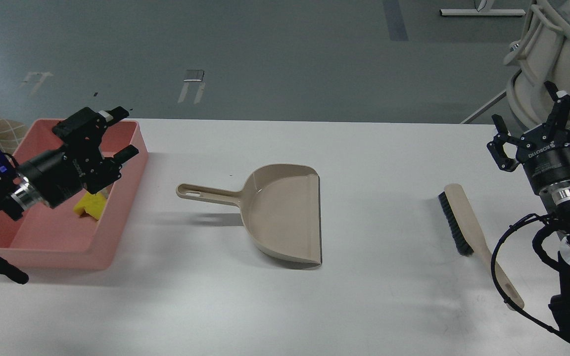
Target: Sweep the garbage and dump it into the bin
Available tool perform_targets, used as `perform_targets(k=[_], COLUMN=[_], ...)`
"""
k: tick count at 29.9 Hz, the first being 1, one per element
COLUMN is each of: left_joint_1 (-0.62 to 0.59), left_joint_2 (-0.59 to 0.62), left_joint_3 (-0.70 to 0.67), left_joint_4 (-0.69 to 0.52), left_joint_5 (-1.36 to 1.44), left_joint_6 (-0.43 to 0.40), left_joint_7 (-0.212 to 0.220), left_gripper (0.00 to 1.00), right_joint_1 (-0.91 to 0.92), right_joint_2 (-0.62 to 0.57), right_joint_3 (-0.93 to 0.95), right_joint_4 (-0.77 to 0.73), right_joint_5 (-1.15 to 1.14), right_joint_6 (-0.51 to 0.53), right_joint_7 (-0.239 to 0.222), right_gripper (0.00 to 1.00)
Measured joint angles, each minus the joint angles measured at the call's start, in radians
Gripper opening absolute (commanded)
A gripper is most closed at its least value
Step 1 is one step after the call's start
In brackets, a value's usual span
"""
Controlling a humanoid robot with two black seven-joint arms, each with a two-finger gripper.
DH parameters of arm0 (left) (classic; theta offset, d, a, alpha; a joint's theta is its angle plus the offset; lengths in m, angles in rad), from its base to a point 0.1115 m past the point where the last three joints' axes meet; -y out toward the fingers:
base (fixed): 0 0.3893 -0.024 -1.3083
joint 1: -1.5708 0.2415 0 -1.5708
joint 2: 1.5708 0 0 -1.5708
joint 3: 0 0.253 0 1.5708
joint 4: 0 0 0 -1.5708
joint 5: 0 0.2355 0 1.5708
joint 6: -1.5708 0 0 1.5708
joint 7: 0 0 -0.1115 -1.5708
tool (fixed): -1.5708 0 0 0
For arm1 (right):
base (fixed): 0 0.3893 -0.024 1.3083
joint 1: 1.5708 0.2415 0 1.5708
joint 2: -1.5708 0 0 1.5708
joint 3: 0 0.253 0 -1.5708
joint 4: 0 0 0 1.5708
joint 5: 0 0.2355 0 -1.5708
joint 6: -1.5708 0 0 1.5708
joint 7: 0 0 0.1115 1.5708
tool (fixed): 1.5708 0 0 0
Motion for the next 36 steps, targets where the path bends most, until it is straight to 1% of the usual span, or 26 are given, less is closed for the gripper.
perform_targets(k=[3, 8, 14, 16, 21, 24, 27, 29, 32, 36], left_joint_1=[-0.031, -0.129, -0.269, -0.31, -0.392, -0.437, -0.484, -0.533, -0.594, -0.624], left_joint_2=[-0.041, -0.129, -0.249, -0.278, -0.349, -0.39, -0.432, -0.469, -0.516, -0.543], left_joint_3=[-0.037, -0.046, -0.032, -0.029, -0.026, -0.025, -0.025, -0.025, -0.024, -0.023], left_joint_4=[0.043, 0.136, 0.298, 0.341, 0.382, 0.396, 0.448, 0.499, 0.577, 0.612], left_joint_5=[-0.015, -0.019, -0.021, -0.021, -0.021, -0.021, -0.022, -0.022, -0.023, -0.023], left_joint_6=[0.005, 0.009, 0.01, 0.009, 0.008, 0.008, 0.008, 0.008, 0.009, 0.007], left_joint_7=[0.0, 0.001, 0.001, 0.001, 0.008, 0.024, 0.044, 0.049, 0.05, 0.046], left_gripper=[0.97, 0.97, 0.97, 0.97, 0.97, 0.97, 0.97, 0.96, 0.97, 0.96], right_joint_1=[0.031, 0.125, 0.203, 0.225, 0.265, 0.288, 0.307, 0.329, 0.361, 0.389], right_joint_2=[0.0, -0.009, -0.011, -0.008, -0.001, 0.008, 0.017, 0.019, 0.027, 0.036], right_joint_3=[-0.001, -0.008, -0.015, -0.022, -0.037, -0.04, -0.041, -0.041, -0.042, -0.042], right_joint_4=[0.005, -0.023, -0.071, -0.088, -0.116, -0.12, -0.121, -0.125, -0.155, -0.194], right_joint_5=[0.012, 0.012, 0.009, 0.009, 0.012, 0.013, 0.015, 0.016, 0.017, 0.016], right_joint_6=[0.0, 0.0, 0.0, 0.0, 0.0, 0.0, 0.0, 0.0, 0.0, 0.0], right_joint_7=[-0.001, -0.008, -0.011, -0.018, -0.027, -0.026, -0.026, -0.026, -0.022, -0.019], right_gripper=[1.0, 1.0, 1.0, 1.0, 1.0, 1.0, 1.0, 1.0, 1.0, 1.0])
